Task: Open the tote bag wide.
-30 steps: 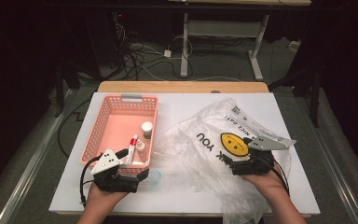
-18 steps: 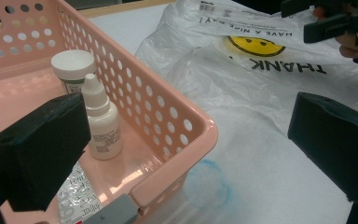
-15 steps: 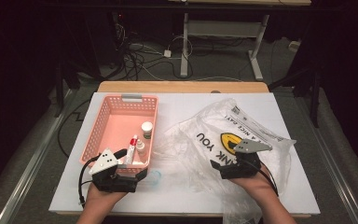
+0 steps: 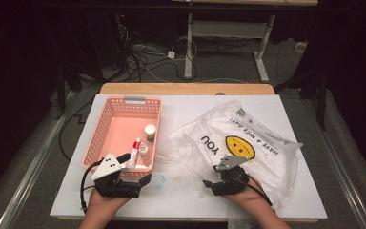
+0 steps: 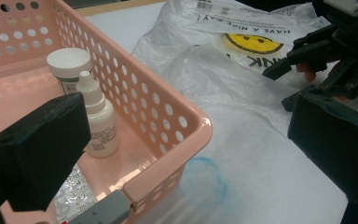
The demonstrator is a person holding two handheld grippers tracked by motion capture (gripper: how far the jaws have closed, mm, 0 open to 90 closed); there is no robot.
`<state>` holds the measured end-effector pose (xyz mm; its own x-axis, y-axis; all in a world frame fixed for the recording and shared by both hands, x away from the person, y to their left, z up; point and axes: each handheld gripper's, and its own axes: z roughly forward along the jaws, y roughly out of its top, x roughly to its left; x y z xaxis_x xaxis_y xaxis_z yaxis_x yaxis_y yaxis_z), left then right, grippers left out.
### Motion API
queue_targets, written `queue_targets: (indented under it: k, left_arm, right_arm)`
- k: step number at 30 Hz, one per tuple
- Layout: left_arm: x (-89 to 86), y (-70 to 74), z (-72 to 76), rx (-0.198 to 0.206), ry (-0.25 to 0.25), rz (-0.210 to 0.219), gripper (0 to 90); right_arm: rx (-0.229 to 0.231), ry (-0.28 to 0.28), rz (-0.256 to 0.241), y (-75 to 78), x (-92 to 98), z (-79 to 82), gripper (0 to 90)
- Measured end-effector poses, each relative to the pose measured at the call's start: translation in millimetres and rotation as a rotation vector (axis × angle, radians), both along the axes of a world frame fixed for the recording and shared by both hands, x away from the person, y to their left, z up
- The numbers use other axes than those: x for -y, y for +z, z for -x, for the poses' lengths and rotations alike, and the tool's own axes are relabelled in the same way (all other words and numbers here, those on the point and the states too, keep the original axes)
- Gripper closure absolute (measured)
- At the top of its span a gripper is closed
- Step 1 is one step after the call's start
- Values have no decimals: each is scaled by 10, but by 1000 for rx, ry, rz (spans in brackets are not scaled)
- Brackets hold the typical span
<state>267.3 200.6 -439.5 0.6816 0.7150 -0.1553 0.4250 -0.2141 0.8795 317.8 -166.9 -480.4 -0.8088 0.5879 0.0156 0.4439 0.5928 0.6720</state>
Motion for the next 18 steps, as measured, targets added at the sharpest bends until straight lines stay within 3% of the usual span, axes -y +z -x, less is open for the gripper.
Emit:
queue_targets:
  k: [9,18]
  left_arm:
    - [-6,-2,-5,-3,3,-2,0]
    - [-21,-31,-24,-16,13,-10,0]
  right_arm:
    - [27,-32,-1,-21,76,-14,552]
    - [4,-56,-44,-32,175,-78,723]
